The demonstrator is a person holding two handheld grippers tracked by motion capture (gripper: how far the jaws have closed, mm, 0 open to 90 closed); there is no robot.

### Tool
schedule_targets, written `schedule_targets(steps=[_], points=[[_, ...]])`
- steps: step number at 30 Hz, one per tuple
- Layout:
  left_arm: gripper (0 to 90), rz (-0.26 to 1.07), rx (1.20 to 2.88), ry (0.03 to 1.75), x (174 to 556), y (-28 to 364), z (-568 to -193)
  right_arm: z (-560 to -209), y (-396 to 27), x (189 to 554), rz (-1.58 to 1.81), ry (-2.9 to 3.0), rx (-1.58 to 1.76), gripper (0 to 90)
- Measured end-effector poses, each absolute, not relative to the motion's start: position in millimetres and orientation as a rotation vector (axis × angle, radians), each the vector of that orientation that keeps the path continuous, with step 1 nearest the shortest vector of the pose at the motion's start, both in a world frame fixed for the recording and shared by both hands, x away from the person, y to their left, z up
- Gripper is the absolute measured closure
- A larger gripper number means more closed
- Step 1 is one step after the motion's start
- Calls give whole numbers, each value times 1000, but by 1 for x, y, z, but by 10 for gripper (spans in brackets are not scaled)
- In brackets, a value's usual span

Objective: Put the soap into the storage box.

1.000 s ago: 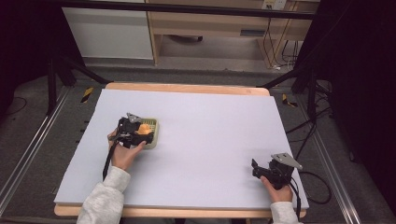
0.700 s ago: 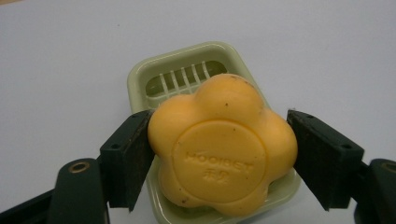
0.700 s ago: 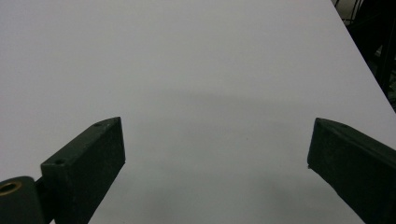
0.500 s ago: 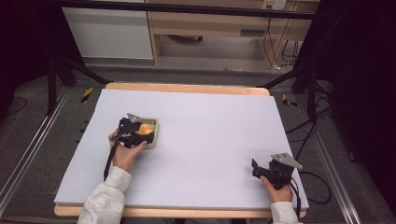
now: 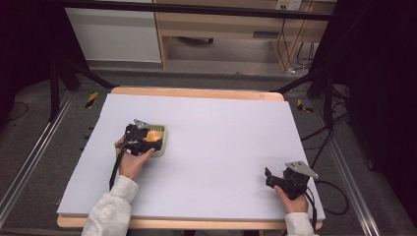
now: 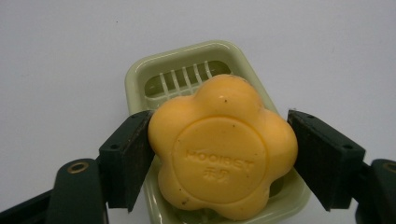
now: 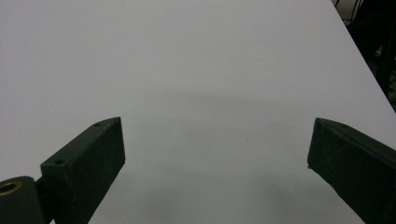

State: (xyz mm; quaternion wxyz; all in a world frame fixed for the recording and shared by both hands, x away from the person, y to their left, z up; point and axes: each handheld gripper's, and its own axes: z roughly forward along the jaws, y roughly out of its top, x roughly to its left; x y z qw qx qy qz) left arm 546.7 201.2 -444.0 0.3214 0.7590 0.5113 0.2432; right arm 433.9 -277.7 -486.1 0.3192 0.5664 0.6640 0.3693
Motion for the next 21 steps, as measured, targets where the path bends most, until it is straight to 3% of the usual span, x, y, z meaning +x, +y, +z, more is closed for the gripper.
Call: schedule_targets(steps=[5, 21], points=[[205, 651, 1968, 1304, 543, 203, -435, -486, -278, 434, 972, 1747, 1490, 45], [227, 659, 1898, 1272, 526, 221, -418, -486, -278, 434, 976, 1749, 1491, 45]])
